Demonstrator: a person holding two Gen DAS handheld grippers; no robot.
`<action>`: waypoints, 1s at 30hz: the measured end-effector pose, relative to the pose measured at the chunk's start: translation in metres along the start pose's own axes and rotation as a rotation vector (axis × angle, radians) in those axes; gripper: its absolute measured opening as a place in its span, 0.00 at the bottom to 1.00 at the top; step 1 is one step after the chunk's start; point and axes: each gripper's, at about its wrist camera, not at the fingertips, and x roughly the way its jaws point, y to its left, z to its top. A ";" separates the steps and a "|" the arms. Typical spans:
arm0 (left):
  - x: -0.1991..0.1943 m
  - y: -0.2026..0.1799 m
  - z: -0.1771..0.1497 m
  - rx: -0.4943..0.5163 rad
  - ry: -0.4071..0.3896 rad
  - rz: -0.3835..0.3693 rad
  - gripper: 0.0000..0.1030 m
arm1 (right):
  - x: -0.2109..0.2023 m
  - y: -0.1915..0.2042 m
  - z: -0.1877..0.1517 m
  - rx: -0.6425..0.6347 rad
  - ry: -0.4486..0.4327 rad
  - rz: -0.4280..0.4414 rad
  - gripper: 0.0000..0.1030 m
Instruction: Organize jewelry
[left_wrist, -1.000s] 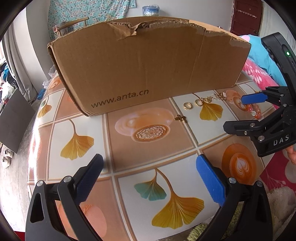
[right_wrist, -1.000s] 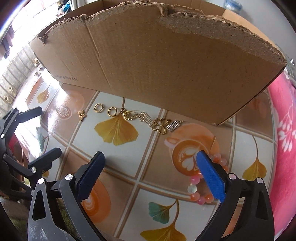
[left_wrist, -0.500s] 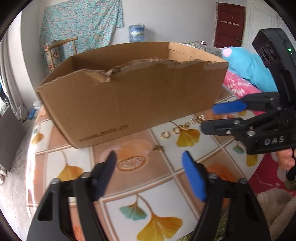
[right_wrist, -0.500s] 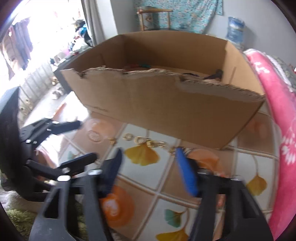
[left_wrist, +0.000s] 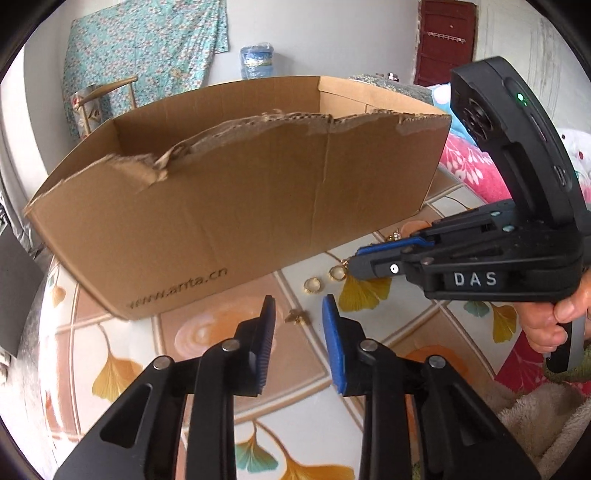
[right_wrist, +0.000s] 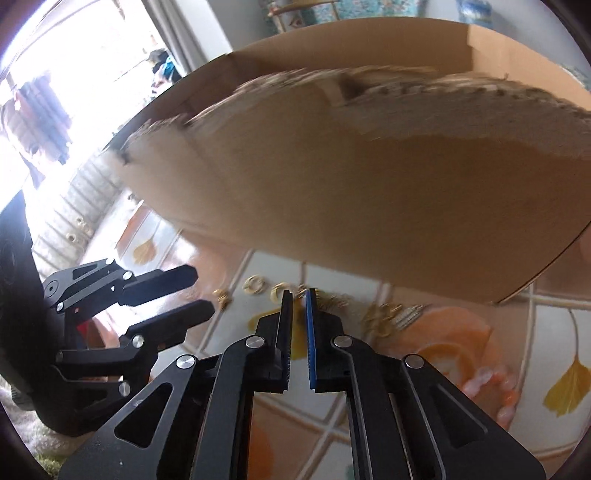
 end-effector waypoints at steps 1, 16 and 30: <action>0.003 -0.001 0.003 0.007 0.002 -0.001 0.25 | 0.000 -0.001 0.001 0.002 -0.004 -0.006 0.05; 0.030 -0.006 0.015 0.047 0.037 -0.007 0.22 | -0.011 -0.018 -0.017 0.059 -0.024 0.023 0.07; 0.028 -0.007 0.011 0.057 0.044 0.017 0.10 | -0.010 -0.010 -0.009 0.040 -0.046 0.052 0.18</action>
